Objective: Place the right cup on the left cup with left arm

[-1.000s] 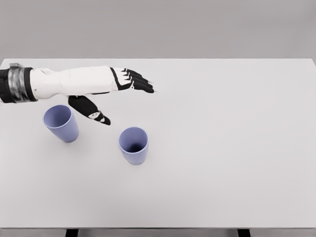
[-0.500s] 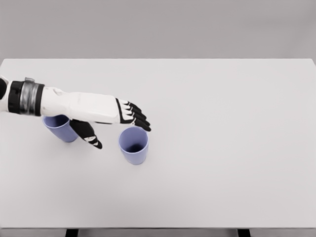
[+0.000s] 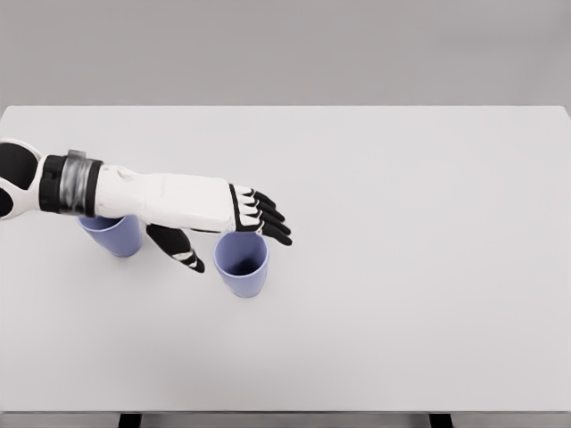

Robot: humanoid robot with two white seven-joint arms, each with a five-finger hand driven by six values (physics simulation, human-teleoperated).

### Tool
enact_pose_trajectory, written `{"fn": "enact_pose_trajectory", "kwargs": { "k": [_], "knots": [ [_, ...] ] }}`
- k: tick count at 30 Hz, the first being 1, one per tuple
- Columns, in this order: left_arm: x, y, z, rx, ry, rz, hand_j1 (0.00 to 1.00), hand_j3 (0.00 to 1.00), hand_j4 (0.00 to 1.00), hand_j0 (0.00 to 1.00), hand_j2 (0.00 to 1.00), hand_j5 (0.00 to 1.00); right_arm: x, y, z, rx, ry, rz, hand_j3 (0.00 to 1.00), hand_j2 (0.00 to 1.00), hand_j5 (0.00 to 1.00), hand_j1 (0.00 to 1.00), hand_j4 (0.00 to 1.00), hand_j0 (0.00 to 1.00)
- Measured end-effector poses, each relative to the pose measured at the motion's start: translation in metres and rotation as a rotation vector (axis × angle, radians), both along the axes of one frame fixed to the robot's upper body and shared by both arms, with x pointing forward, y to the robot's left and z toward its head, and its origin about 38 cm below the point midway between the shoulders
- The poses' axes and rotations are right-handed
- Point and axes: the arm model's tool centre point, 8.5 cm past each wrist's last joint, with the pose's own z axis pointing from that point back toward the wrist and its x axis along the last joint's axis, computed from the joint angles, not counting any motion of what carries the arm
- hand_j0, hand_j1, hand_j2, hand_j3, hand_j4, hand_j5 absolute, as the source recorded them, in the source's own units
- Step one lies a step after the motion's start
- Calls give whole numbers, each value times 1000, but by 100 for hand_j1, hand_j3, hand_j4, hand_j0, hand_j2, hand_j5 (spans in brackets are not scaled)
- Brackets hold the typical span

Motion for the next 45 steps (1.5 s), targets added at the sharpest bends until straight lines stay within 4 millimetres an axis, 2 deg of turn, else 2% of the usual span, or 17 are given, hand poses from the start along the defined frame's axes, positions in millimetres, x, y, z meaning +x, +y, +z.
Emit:
{"fn": "enact_pose_trajectory", "kwargs": {
  "k": [10, 16, 26, 30, 35, 45],
  "knots": [
    [0, 2, -6, -6, -54, 0, 100, 100, 100, 100, 100, 100, 0, 0, 0, 0, 0, 0, 100, 100, 100, 100, 100, 100],
    [-3, 2, -16, 0, -46, -3, 100, 100, 100, 100, 100, 100, 0, 0, 0, 0, 0, 0, 100, 100, 100, 100, 100, 100],
    [-1, 2, -14, -3, -55, -3, 100, 100, 100, 100, 100, 100, 0, 0, 0, 0, -1, 0, 100, 100, 100, 100, 100, 100],
    [-1, 6, -29, -2, -29, 19, 100, 100, 100, 100, 100, 100, 0, 0, 0, 0, 0, 0, 100, 100, 100, 100, 100, 100],
    [6, 7, -21, -10, -58, 30, 100, 100, 100, 100, 100, 100, 0, 0, 0, 0, 0, 0, 100, 100, 100, 100, 100, 100],
    [5, 2, -31, -12, -40, 21, 100, 100, 100, 100, 100, 100, 0, 0, 0, 0, 0, 0, 100, 100, 100, 100, 100, 100]
  ]
}}
